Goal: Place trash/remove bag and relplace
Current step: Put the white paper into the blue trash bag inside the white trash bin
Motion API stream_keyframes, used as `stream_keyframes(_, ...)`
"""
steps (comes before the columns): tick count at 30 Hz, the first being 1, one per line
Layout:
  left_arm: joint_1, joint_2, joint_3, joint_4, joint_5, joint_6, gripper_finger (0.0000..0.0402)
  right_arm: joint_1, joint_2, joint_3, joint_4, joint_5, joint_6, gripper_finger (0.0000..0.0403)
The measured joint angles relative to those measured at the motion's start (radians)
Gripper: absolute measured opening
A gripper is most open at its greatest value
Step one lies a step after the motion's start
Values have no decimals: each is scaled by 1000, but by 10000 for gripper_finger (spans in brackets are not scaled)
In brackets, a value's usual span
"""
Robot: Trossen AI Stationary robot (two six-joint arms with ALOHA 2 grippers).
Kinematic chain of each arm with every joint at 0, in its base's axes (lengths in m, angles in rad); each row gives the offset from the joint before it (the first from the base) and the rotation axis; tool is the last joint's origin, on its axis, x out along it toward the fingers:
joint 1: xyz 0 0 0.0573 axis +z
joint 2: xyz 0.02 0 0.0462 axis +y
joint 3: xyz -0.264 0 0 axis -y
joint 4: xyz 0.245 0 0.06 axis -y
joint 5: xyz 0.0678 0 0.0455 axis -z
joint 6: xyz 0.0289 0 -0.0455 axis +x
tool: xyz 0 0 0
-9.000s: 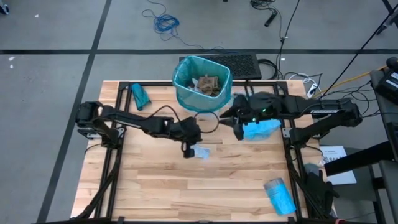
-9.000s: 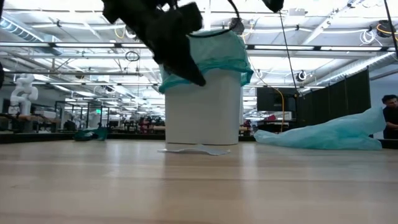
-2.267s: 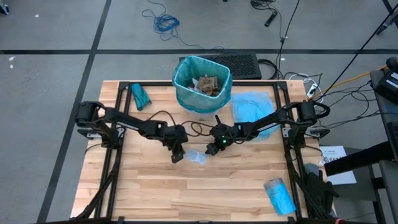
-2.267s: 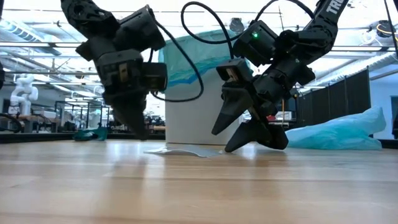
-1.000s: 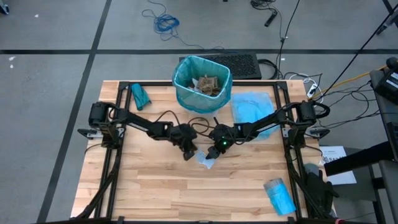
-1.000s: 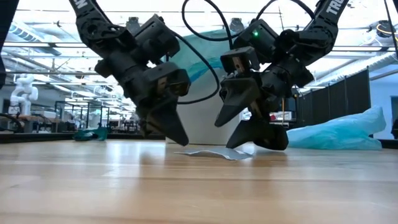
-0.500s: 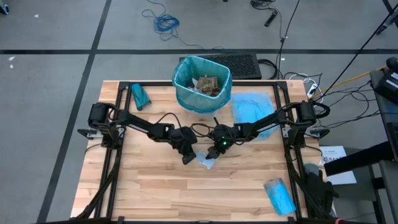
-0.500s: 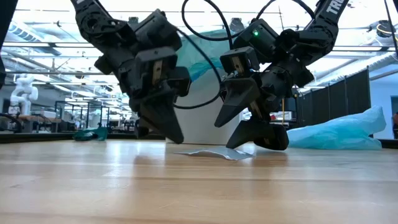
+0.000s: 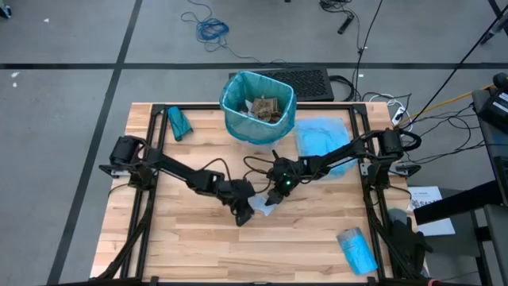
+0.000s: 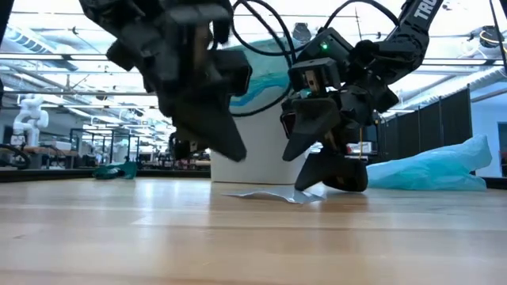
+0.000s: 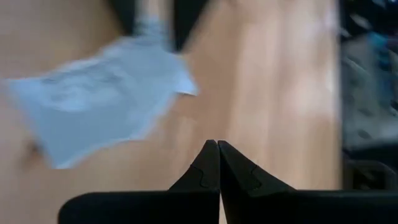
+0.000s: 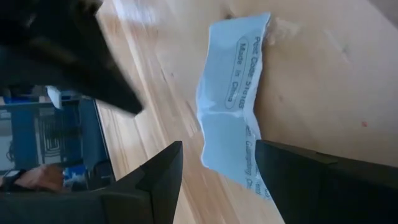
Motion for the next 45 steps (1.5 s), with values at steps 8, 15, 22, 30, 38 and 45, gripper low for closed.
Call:
stream_keyframes(8,-43,136,53,8,-133,-59,0,0,0,1,-18,26,-28,196)
stream_keyframes(15,-57,196,118,-26,-171,-81,0,-1,-1,2,-42,91,-35,196)
stream_keyframes(22,-56,197,122,-23,-164,-80,0,-23,-5,4,-51,196,-67,196)
stream_keyframes(30,-61,198,122,-24,-163,-80,0,-54,-16,0,28,229,-94,196)
stream_keyframes(38,-55,170,121,-48,-163,-73,0,-71,-38,0,106,228,-116,196)
stream_keyframes(45,-43,164,124,-116,-194,-65,0,-100,-33,1,26,243,-124,196)
